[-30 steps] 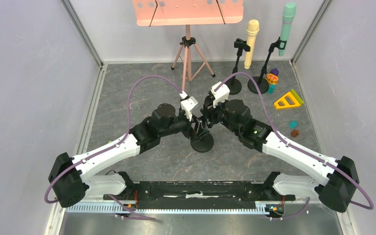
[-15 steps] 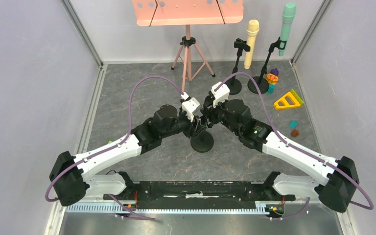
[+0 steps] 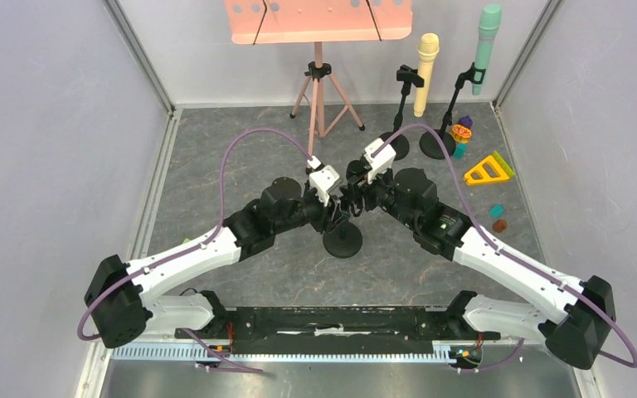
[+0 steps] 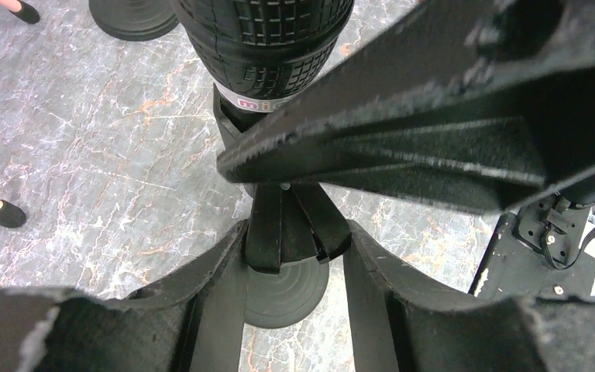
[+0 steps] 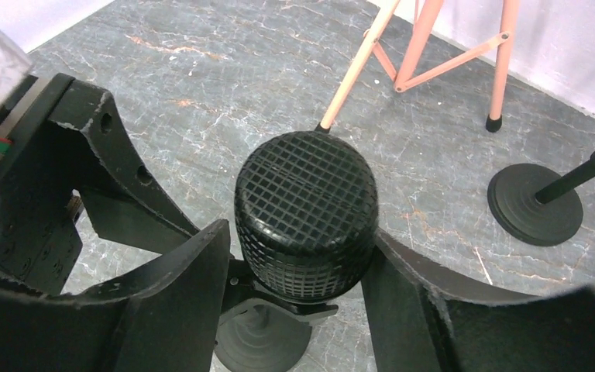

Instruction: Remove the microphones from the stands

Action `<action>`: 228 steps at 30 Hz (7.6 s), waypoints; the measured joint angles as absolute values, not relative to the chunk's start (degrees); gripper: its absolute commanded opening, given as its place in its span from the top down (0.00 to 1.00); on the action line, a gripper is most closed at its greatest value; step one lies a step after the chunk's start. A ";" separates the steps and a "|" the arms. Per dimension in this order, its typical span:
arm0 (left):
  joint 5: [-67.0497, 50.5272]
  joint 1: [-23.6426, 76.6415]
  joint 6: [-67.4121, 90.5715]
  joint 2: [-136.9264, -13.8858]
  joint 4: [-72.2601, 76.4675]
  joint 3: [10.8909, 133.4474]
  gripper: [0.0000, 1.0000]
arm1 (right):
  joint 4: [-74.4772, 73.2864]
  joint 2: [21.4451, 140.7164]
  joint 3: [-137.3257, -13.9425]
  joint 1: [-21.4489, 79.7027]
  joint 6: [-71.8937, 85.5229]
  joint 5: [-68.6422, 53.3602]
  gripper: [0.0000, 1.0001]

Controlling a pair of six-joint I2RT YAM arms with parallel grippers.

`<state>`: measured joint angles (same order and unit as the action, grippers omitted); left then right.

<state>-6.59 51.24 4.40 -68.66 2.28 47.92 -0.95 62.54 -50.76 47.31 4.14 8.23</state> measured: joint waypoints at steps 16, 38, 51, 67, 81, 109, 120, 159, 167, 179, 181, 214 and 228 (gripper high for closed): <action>-7.35 51.24 3.36 -69.76 2.61 48.71 0.98 | -0.97 62.15 -50.74 43.35 2.37 1.56 0.71; -7.05 51.37 3.33 -69.87 3.27 48.69 0.98 | 0.99 59.59 -47.97 44.84 7.31 12.36 0.79; -6.94 51.40 3.36 -69.80 3.42 48.49 0.53 | 1.15 59.75 -47.97 44.31 7.29 10.87 0.83; -4.80 51.88 3.40 -69.36 2.74 48.23 0.46 | 1.65 60.07 -47.97 42.94 7.18 6.70 0.83; -4.99 51.88 4.51 -69.43 1.06 48.01 0.29 | 1.72 60.12 -47.97 42.26 7.18 6.61 0.83; -2.35 52.73 7.68 -69.28 6.33 47.99 0.98 | 2.07 60.27 -47.94 42.35 7.38 7.84 0.83; -1.08 53.17 7.42 -68.99 5.85 47.94 0.39 | 1.67 59.99 -47.92 42.72 8.05 8.40 0.83; 0.43 53.87 6.68 -70.83 8.67 46.89 0.98 | 1.72 60.86 -48.36 43.42 9.52 9.41 0.88; 0.60 53.87 6.63 -70.83 8.69 46.89 0.98 | 1.80 61.12 -48.56 43.90 3.31 10.46 0.94; 1.93 53.91 6.63 -70.22 7.38 46.92 0.17 | 1.56 61.01 -48.40 41.69 -6.98 22.13 0.93; 1.98 53.74 6.63 -70.26 6.09 46.96 0.00 | 0.99 61.71 -48.29 41.67 -6.68 23.05 0.93; 11.38 53.25 9.54 -82.76 21.43 39.53 0.89 | -0.47 56.64 -36.07 37.12 4.99 19.64 0.91; 19.14 34.24 8.45 -82.24 21.61 38.57 0.81 | -2.44 57.60 -37.69 30.92 5.08 16.40 0.91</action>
<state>19.14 34.24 8.45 -82.24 21.61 38.57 -2.44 57.60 -37.69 30.92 5.08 16.40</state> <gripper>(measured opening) 0.357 0.530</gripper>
